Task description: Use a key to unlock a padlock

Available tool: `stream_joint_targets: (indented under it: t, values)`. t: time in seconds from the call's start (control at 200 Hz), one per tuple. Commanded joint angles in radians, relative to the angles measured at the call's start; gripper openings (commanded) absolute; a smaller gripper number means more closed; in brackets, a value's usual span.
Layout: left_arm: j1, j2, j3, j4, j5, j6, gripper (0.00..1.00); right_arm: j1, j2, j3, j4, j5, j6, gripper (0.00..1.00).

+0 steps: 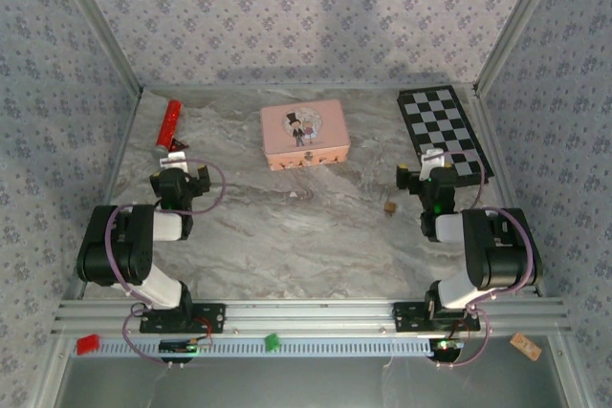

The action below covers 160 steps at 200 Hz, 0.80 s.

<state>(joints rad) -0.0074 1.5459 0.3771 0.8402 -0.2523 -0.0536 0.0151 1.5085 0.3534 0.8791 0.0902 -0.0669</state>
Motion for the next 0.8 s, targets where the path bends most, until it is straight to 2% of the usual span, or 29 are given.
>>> stream_joint_targets:
  t: [0.0, 0.145, 0.285, 0.795]
  values:
    - [-0.001, -0.014, 0.013, 0.014, 0.015, -0.016, 1.00, -0.007, 0.015, 0.022, -0.025, 0.055, 0.032, 0.99]
    - [-0.001, -0.014, 0.013, 0.014, 0.015, -0.016, 1.00, 0.015, 0.015, 0.007, 0.007, 0.131, 0.032, 0.99]
    - [-0.001, -0.014, 0.013, 0.014, 0.015, -0.016, 1.00, -0.031, 0.013, 0.032, -0.056, 0.026, 0.053, 0.99]
    - [-0.001, -0.014, 0.013, 0.014, 0.015, -0.016, 1.00, -0.027, 0.015, 0.031, -0.051, 0.033, 0.049, 0.99]
